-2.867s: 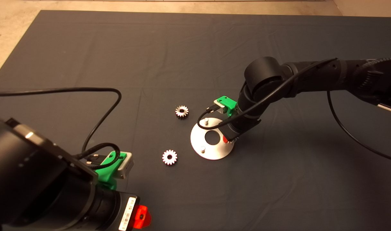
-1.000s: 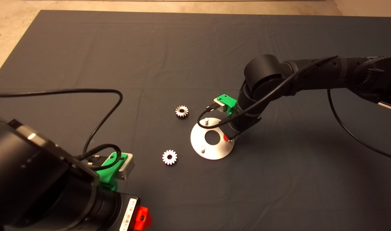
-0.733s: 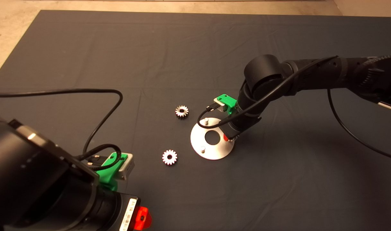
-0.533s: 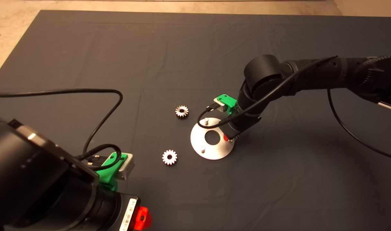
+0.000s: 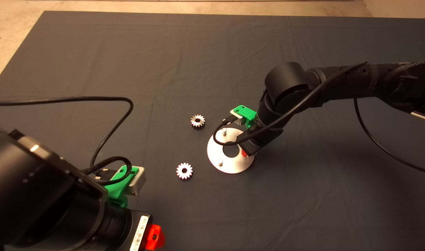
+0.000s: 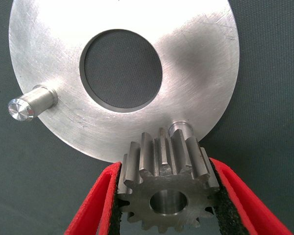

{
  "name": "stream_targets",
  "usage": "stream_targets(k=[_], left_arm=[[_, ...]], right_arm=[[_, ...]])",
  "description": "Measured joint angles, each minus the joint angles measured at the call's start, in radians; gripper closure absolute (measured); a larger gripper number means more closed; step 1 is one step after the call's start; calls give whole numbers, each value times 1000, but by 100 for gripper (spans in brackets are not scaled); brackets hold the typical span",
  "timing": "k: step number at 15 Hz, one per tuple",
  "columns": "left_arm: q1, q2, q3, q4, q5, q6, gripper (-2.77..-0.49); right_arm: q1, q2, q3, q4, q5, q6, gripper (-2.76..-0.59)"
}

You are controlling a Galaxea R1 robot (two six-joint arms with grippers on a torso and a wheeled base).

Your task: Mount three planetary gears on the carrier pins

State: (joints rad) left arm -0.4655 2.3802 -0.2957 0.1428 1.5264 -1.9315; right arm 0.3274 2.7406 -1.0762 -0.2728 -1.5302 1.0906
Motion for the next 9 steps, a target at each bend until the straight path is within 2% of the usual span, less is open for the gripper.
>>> stream_targets(k=[9], left_arm=[[0,0,0,0,0,0,-276]], right_arm=[[0,0,4,-21,0,0,-110]])
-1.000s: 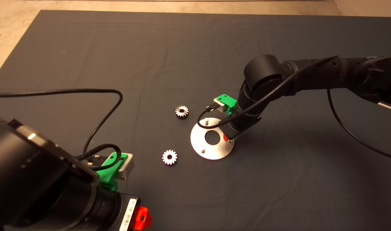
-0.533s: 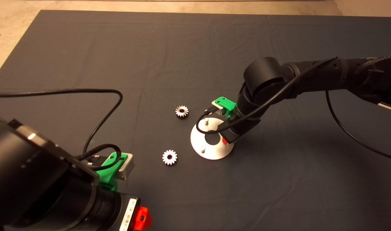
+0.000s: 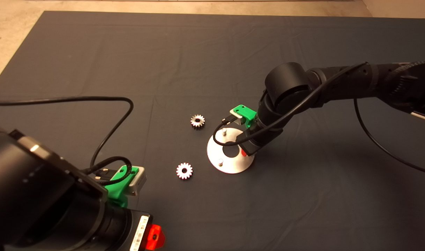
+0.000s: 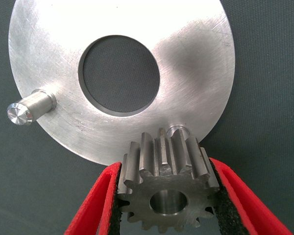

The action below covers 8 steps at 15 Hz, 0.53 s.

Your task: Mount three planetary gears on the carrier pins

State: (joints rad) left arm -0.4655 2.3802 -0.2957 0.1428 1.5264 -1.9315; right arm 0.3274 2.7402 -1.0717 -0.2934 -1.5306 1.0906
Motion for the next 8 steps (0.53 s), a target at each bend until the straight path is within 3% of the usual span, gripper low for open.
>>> stream_targets(k=[8], left_arm=[[0,3,0,0,0,0,-276]], right_arm=[[0,0,0,-24,0,-1,-110]])
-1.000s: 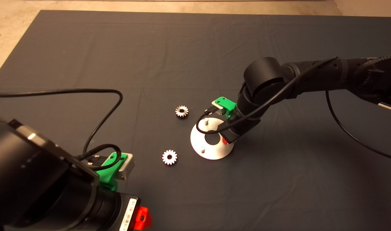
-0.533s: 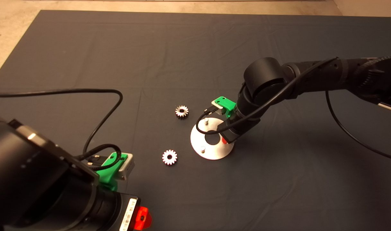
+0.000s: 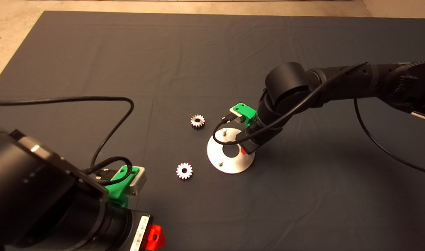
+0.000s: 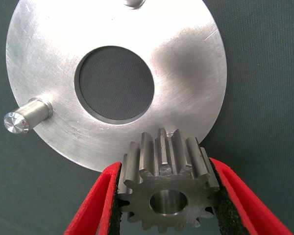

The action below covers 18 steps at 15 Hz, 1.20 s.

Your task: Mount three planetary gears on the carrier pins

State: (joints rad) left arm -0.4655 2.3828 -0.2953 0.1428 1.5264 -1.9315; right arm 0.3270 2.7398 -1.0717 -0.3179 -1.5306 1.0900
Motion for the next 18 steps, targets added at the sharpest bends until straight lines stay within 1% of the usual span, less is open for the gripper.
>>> stream_targets(k=[6,8,11,12,14,16,18], left_arm=[[0,0,0,0,0,0,-276],[0,0,0,0,0,0,-276],[0,2,0,0,0,0,-276],[0,2,0,0,0,0,-276],[0,2,0,0,0,0,-276],[0,2,0,0,0,0,-276],[0,2,0,0,0,0,-276]], right_arm=[[-1,-1,0,-10,0,0,-110],[-5,-3,0,-15,0,0,-110],[-19,-6,0,-20,-1,0,-110],[-19,-6,0,-21,-1,0,-110],[-20,-8,0,-22,0,0,-110],[-20,-11,0,-23,4,0,-110],[-22,-11,0,-27,4,0,-110]])
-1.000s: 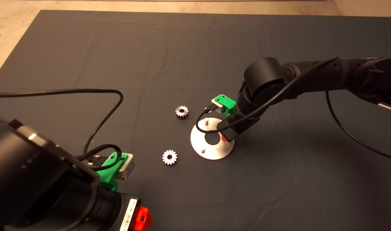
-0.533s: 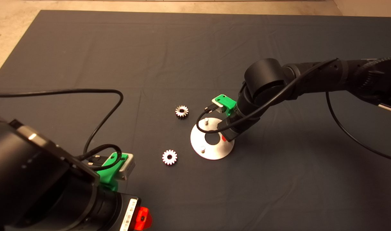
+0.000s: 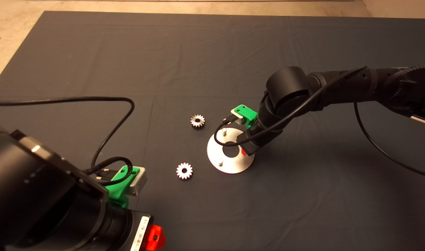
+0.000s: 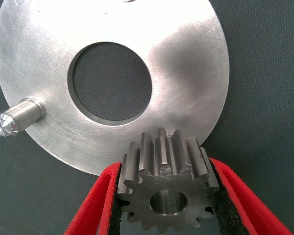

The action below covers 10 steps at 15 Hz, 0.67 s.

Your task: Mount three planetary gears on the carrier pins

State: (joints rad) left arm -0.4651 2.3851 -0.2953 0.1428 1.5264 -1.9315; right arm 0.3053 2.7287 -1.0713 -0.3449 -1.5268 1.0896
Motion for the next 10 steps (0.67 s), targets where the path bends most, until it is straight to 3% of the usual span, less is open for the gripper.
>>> stream_targets(k=[10], left_arm=[[2,0,0,0,0,0,-276]], right_arm=[[0,-6,-1,-4,5,-17,-110]])
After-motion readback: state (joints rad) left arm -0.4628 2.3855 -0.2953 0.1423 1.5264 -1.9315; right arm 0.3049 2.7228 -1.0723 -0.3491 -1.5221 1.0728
